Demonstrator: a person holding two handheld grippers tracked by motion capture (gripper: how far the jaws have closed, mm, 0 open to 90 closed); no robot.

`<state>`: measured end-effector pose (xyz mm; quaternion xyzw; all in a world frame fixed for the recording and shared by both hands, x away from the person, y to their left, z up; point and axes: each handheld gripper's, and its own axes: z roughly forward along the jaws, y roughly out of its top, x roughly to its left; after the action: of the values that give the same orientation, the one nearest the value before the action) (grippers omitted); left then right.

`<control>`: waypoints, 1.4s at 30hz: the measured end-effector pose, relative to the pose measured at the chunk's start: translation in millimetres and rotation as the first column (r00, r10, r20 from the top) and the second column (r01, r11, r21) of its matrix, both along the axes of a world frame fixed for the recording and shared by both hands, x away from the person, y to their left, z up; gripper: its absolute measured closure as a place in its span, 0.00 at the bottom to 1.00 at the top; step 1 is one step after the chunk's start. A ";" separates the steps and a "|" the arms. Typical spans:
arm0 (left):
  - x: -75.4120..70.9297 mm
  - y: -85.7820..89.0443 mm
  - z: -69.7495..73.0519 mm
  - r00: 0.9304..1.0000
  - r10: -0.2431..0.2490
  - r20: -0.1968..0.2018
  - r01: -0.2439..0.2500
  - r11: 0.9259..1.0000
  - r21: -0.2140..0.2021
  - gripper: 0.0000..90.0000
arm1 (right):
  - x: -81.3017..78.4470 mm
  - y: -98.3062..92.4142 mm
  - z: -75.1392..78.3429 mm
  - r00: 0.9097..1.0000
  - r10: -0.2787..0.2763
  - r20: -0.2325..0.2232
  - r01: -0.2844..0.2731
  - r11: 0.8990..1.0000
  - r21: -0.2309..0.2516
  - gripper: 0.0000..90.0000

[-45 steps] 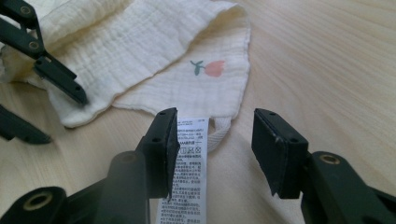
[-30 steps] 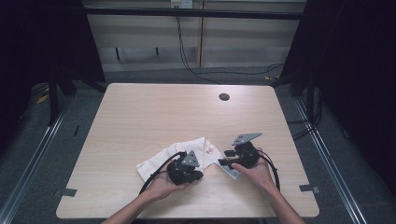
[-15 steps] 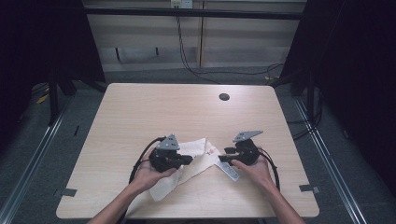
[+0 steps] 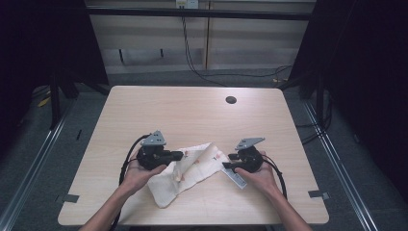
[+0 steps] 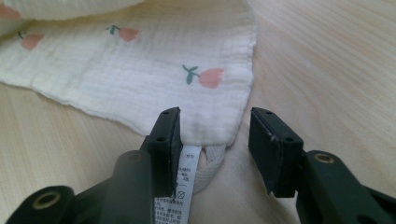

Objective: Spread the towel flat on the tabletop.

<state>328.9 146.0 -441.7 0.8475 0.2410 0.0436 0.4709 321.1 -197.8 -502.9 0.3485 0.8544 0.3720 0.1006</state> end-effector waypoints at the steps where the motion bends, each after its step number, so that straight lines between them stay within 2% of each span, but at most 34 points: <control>1: 1.4 3.7 0.7 1.000 0.007 -0.006 -0.007 1.000 -0.006 0.97 | -0.8 0.6 0.4 1.000 -0.001 0.002 0.001 1.000 -0.008 0.65; 6: 2.5 14.3 2.2 1.000 0.031 -0.002 -0.031 0.999 -0.015 0.97 | -4.2 3.7 0.2 1.000 0.002 0.028 -0.001 1.000 -0.032 0.69; 13: 2.3 29.4 1.8 0.998 0.068 0.003 -0.068 0.998 -0.011 0.97 | -4.1 6.6 -0.2 0.999 0.000 0.037 0.001 1.000 -0.030 0.78; 17: 4.3 34.5 -0.9 0.997 0.076 -0.008 -0.076 0.997 -0.013 0.97 | -3.0 9.3 0.1 1.000 0.017 0.021 -0.017 1.000 -0.017 0.94; 21: 3.4 33.2 -1.5 0.998 0.065 -0.007 -0.065 0.998 -0.011 0.97 | -1.6 8.3 0.8 1.000 0.012 -0.008 -0.012 1.000 0.000 0.95; 24: 3.2 34.2 0.7 0.998 0.058 -0.003 -0.058 0.998 -0.016 0.97 | -0.7 3.9 2.8 1.000 0.011 -0.012 -0.011 1.000 0.021 0.96; 26: 4.6 35.3 2.4 0.997 0.071 0.004 -0.071 0.997 -0.023 0.97 | -1.0 -0.6 8.2 1.000 0.008 -0.006 -0.008 0.999 0.043 0.96; 33: 2.2 34.8 11.7 0.999 0.049 0.017 -0.048 0.997 -0.063 0.97 | -7.7 -15.1 30.0 0.999 -0.004 0.043 0.000 0.995 0.099 0.96; 34: 0.6 33.9 15.2 0.999 0.043 0.014 -0.041 0.995 -0.092 0.97 | -8.7 -16.7 33.8 0.999 -0.005 0.048 0.000 0.994 0.107 0.96; 37: -0.7 33.0 19.6 0.999 0.032 0.028 -0.029 0.994 -0.104 0.97 | -9.7 -20.3 41.2 0.998 -0.006 0.056 -0.002 0.991 0.134 0.96; 39: -0.5 34.2 22.3 0.999 0.033 0.017 -0.030 0.990 -0.136 0.97 | -10.5 -22.4 47.7 0.998 -0.013 0.066 0.003 0.988 0.155 0.96; 41: -0.5 34.4 23.8 0.999 0.039 0.020 -0.036 0.990 -0.133 0.97 | -11.0 -23.3 51.2 0.997 -0.014 0.073 0.002 0.987 0.162 0.96; 42: -0.7 35.4 27.3 0.999 0.042 0.028 -0.037 0.989 -0.145 0.97 | -12.3 -25.3 58.9 0.996 -0.023 0.089 0.007 0.984 0.178 0.96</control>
<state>328.2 181.3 -414.3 0.8056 0.2528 0.0486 0.5337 308.8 -223.1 -443.9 0.3452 0.8097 0.4614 0.1107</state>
